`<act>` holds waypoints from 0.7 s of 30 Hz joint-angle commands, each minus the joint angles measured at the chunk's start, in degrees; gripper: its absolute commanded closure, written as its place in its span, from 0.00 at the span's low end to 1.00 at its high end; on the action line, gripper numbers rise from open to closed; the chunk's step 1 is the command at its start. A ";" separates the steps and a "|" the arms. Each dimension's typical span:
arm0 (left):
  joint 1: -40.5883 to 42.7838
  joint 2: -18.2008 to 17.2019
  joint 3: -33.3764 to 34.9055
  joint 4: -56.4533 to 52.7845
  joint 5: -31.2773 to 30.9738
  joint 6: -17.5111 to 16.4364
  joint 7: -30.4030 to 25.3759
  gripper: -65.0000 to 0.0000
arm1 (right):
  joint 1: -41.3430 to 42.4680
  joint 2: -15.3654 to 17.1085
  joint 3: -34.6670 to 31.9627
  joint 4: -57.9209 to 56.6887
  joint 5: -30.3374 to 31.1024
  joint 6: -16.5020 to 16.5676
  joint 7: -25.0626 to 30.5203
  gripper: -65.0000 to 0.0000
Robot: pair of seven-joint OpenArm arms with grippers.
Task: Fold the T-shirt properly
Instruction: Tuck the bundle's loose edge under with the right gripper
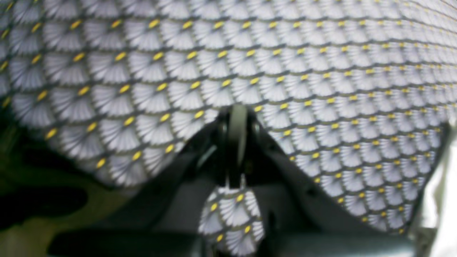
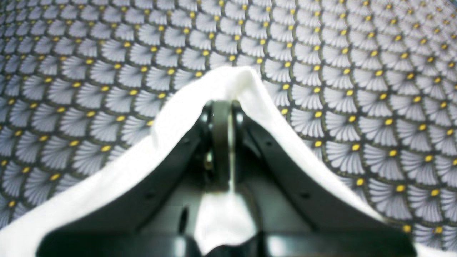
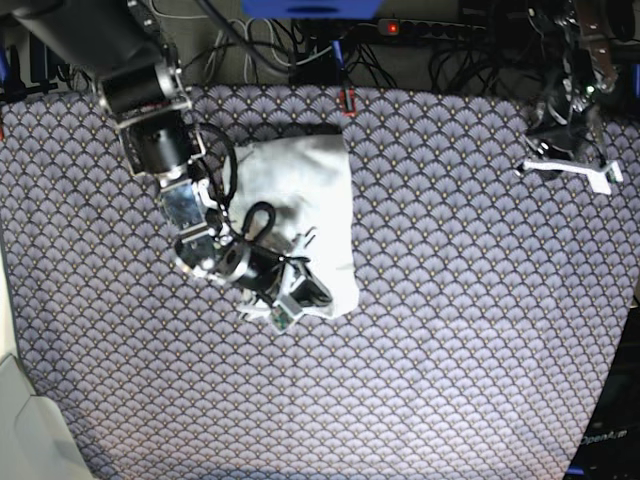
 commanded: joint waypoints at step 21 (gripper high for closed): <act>2.74 -0.34 -0.11 1.57 -0.04 -0.36 -0.82 1.00 | 6.53 4.71 0.75 1.12 0.74 -0.36 10.27 1.00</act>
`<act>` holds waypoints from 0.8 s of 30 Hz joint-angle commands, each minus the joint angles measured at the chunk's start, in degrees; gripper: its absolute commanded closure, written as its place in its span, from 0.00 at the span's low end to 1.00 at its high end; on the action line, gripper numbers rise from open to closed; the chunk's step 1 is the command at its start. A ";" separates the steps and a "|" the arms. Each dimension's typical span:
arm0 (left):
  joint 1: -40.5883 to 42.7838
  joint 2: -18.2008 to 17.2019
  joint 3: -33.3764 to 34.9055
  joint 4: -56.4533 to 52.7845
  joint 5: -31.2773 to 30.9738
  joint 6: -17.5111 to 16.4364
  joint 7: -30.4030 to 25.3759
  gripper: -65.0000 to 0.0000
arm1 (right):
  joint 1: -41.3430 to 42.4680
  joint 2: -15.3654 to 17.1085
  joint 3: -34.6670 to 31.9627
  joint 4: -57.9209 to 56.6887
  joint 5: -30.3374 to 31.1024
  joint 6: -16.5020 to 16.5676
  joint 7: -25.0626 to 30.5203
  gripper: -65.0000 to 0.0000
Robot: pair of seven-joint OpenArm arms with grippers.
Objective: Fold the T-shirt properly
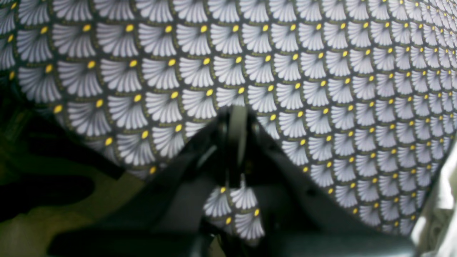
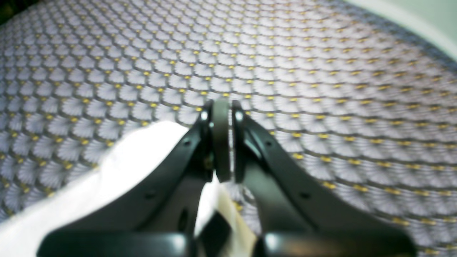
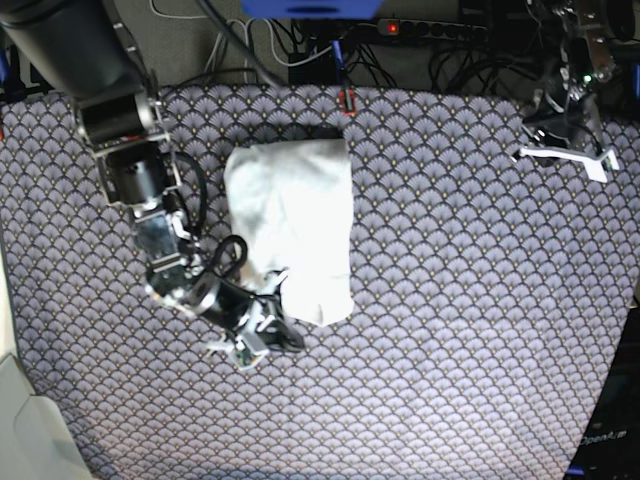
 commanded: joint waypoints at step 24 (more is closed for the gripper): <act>13.35 -2.86 0.84 6.49 0.09 -14.03 -1.19 1.00 | -59.90 3.85 38.14 65.06 1.64 0.21 -17.75 1.00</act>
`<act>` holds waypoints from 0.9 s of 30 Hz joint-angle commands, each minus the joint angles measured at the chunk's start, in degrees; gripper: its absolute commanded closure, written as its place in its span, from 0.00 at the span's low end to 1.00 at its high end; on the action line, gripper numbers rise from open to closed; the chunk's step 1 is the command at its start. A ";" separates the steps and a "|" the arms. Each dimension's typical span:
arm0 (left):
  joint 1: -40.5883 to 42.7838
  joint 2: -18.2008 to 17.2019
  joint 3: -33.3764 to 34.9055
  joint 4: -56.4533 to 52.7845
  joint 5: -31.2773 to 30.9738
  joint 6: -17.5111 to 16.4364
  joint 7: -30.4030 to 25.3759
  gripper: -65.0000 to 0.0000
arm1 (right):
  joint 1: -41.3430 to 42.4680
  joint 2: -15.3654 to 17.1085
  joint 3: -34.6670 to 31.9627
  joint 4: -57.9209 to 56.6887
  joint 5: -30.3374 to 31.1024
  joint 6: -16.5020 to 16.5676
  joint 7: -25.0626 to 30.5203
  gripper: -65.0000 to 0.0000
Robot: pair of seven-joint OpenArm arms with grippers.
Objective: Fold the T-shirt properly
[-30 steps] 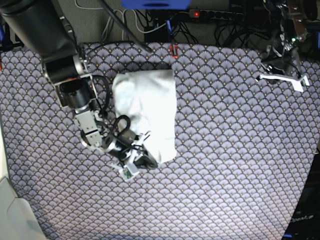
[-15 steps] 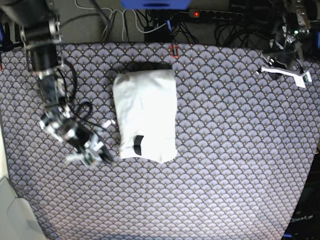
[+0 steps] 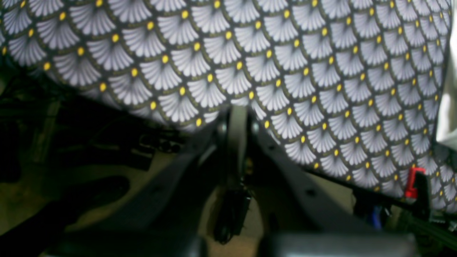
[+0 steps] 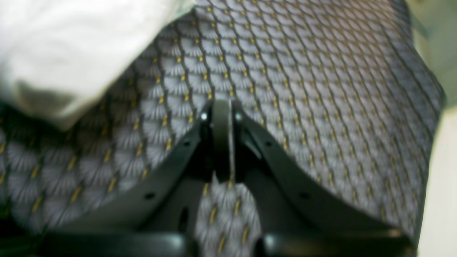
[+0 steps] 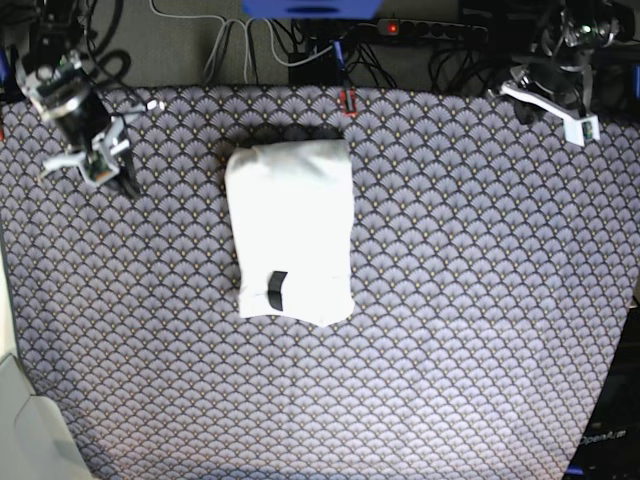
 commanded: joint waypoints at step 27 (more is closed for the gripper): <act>-0.82 8.01 27.24 -48.66 26.45 0.24 -31.12 1.00 | -6.10 7.83 -12.47 -66.85 15.25 -4.21 35.49 1.00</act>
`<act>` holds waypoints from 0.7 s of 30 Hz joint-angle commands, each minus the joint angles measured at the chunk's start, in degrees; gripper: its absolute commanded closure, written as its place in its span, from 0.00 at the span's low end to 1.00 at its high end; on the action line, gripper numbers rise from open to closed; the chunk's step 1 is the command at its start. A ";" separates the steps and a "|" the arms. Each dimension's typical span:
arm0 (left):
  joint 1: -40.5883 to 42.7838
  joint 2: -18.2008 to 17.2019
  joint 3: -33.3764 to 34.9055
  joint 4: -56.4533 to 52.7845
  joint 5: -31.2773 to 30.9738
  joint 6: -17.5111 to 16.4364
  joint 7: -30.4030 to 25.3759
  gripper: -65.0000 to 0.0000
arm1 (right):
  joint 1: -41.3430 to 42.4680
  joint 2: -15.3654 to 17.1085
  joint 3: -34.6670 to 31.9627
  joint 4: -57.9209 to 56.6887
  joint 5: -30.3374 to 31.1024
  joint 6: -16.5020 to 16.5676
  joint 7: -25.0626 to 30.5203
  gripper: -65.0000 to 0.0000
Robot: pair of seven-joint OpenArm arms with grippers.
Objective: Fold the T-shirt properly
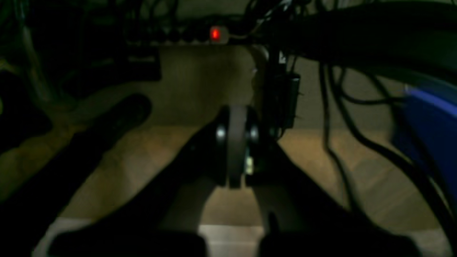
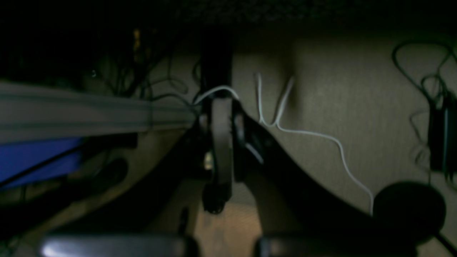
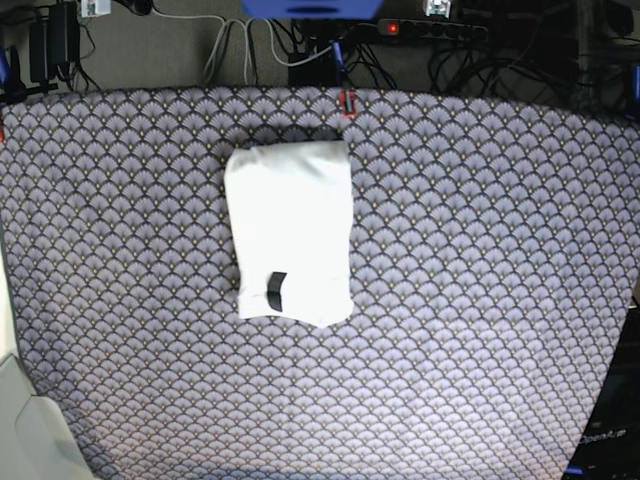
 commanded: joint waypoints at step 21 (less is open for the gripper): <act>-35.05 -0.48 -4.54 -58.63 0.81 -0.15 -19.03 0.99 | 26.77 -7.63 -30.25 -39.09 0.10 -43.01 -6.34 1.00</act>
